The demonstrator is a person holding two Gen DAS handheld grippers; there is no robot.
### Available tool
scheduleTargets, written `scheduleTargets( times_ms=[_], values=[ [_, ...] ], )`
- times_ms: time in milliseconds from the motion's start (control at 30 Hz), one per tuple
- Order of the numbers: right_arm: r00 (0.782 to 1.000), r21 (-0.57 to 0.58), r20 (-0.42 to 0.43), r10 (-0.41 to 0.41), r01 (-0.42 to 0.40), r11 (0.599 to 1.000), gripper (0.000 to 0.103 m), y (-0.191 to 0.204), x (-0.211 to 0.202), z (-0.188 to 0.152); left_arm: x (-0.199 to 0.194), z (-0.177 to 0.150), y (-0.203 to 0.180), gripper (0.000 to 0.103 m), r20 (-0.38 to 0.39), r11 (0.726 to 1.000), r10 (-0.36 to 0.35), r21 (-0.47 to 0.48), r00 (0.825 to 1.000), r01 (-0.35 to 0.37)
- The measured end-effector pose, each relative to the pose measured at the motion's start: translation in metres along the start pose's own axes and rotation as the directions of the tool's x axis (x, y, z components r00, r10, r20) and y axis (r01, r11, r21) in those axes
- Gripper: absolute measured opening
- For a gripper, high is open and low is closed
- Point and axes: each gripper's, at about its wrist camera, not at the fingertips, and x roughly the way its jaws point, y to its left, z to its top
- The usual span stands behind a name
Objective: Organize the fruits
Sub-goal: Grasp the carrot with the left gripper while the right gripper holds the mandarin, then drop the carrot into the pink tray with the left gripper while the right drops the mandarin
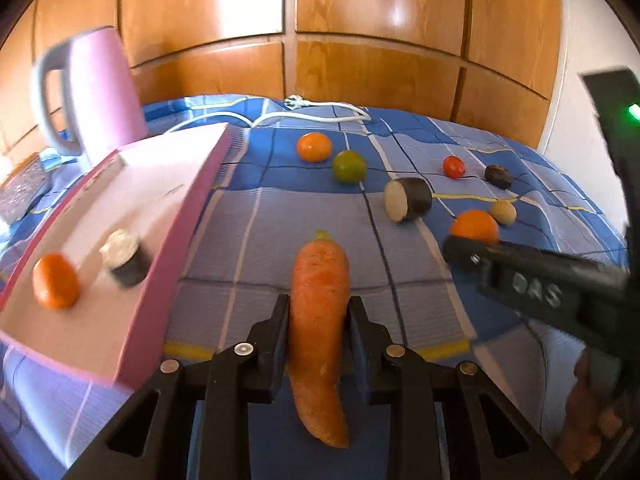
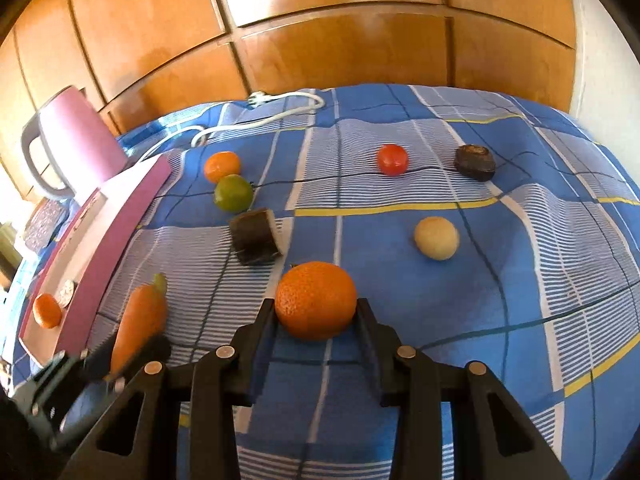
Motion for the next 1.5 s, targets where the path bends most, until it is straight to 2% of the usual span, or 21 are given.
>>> scheduleTargets(
  times_ms=[333, 533, 733, 1200, 1500],
  values=[
    [0.999, -0.073, -0.022, 0.042, -0.043, 0.996, 0.038, 0.022, -0.008, -0.013, -0.022, -0.014, 0.008, 0.027, 0.015, 0.999, 0.009, -0.039, 1.000, -0.008],
    [0.998, -0.092, 0.022, 0.063, -0.061, 0.994, 0.038, 0.029, -0.022, -0.018, -0.041, -0.016, 0.011, 0.027, 0.059, 0.999, 0.005, -0.048, 0.998, -0.002],
    [0.993, -0.146, 0.053, 0.102, -0.094, 0.985, 0.038, 0.047, -0.034, -0.023, -0.063, -0.012, 0.022, 0.027, 0.106, 0.996, 0.034, -0.081, 0.994, -0.026],
    [0.980, -0.147, 0.024, 0.197, -0.191, 0.971, 0.038, 0.083, -0.036, -0.025, -0.082, -0.002, 0.065, 0.028, 0.121, 0.972, 0.096, -0.223, 0.988, -0.067],
    [0.964, -0.196, 0.024, 0.265, -0.255, 0.947, 0.038, 0.117, -0.042, -0.012, -0.091, 0.014, 0.117, 0.028, 0.141, 0.942, 0.138, -0.325, 0.980, -0.086]
  ],
)
